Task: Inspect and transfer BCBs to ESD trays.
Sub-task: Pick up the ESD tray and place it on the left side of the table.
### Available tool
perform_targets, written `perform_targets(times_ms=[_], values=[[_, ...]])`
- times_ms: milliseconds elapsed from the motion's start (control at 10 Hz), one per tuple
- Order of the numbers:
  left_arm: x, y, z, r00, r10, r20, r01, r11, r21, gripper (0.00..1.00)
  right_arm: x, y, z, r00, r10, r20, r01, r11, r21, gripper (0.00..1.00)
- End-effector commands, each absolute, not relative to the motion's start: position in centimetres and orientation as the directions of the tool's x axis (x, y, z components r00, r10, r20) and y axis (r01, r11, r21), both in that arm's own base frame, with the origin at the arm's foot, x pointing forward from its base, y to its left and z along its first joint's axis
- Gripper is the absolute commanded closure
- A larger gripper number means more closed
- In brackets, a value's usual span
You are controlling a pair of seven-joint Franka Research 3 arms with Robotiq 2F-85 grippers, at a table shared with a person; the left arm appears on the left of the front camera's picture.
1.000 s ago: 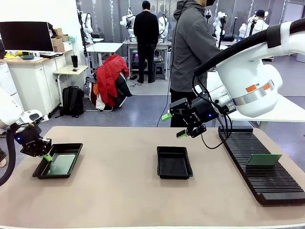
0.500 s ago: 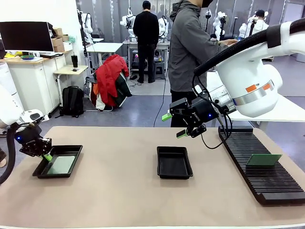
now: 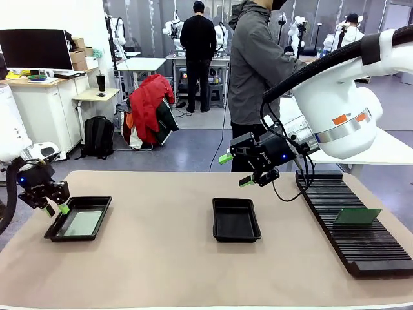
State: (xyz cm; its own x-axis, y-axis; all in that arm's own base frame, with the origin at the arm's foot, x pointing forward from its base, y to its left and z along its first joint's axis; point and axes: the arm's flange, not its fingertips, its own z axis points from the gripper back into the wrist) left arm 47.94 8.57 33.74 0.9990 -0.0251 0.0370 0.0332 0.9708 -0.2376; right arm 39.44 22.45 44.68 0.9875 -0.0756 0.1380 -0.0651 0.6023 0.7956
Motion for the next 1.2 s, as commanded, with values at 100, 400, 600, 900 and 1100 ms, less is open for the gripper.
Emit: perform_targets(times_ms=[100,400,600,900,1100], values=[[46.8,7.3,37.2,0.999,-0.034,-0.014,0.032,0.992,-0.123,0.30,39.4,22.5,44.9,0.987,-0.087,0.133,-0.053,0.608,0.792,0.00],[46.0,5.9,40.4,1.000,-0.012,-0.021,0.012,1.000,-0.016,0.00,39.4,22.5,44.9,0.987,-0.087,0.133,-0.053,0.608,0.792,0.00],[45.6,5.4,41.9,1.000,0.000,-0.018,0.000,1.000,0.017,0.00,39.4,22.5,44.9,0.987,-0.087,0.133,-0.053,0.608,0.792,0.00],[45.4,5.0,43.0,1.000,0.007,-0.012,-0.007,0.999,0.038,0.00,39.4,22.5,44.9,0.987,-0.087,0.133,-0.053,0.608,0.792,0.00],[45.5,5.3,42.6,1.000,-0.010,0.002,0.010,1.000,0.007,0.00,39.4,22.5,44.9,0.987,-0.087,0.133,-0.053,0.608,0.792,0.00]])
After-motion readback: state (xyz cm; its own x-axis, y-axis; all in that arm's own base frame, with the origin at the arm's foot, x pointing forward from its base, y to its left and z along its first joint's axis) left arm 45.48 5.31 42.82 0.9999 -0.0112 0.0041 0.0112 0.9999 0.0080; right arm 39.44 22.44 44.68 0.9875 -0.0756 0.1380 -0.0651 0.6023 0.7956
